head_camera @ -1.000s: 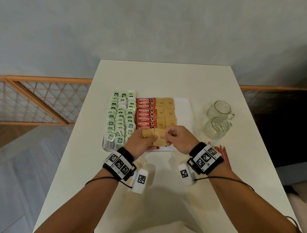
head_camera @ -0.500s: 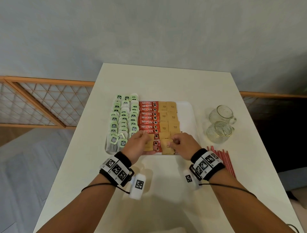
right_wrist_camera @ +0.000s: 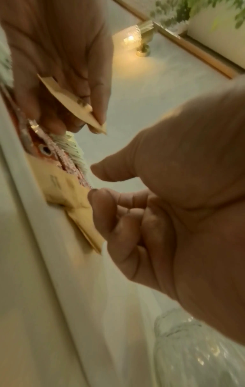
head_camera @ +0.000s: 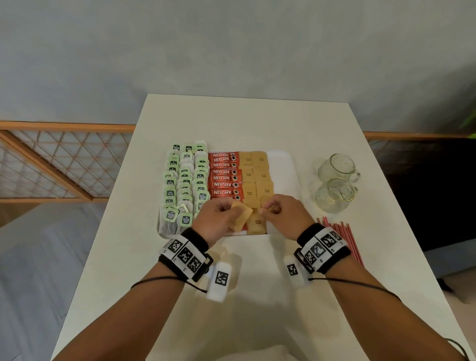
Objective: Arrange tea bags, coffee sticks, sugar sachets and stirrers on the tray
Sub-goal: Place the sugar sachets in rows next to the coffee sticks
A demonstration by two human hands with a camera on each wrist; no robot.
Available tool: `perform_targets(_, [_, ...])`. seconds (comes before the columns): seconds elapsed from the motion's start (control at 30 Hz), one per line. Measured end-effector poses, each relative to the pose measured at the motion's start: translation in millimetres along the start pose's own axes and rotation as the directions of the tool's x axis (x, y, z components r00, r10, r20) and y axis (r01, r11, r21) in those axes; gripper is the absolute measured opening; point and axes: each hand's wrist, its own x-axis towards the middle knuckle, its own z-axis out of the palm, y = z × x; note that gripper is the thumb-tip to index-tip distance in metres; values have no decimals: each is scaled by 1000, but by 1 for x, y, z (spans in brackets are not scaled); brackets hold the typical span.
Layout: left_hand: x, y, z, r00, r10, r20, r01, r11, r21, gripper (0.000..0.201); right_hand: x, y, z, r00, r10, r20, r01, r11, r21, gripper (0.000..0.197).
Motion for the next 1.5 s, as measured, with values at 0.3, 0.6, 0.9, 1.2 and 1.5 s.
perform_targets(0.3, [10,-1,16,990,139,-15,-137,988,77,10,-19,-6,-10,977,-164,135,118,948,297,25])
perform_targets(0.6, [22,7,21,957,278,88,-283,817,503,5,5,22,-41,996,-28,-79,42,983,181,12])
perform_targets(0.9, [25,12,33,951,97,293,-308,355,883,38,1,39,-25,991,115,65,-112,992,-50,23])
perform_targets(1.2, [25,18,35,956,100,275,-293,310,904,26,6,30,-24,985,161,60,-143,962,-232,25])
perform_targets(1.5, [28,14,31,959,100,265,-283,344,895,33,14,27,-15,989,145,10,-140,971,-192,20])
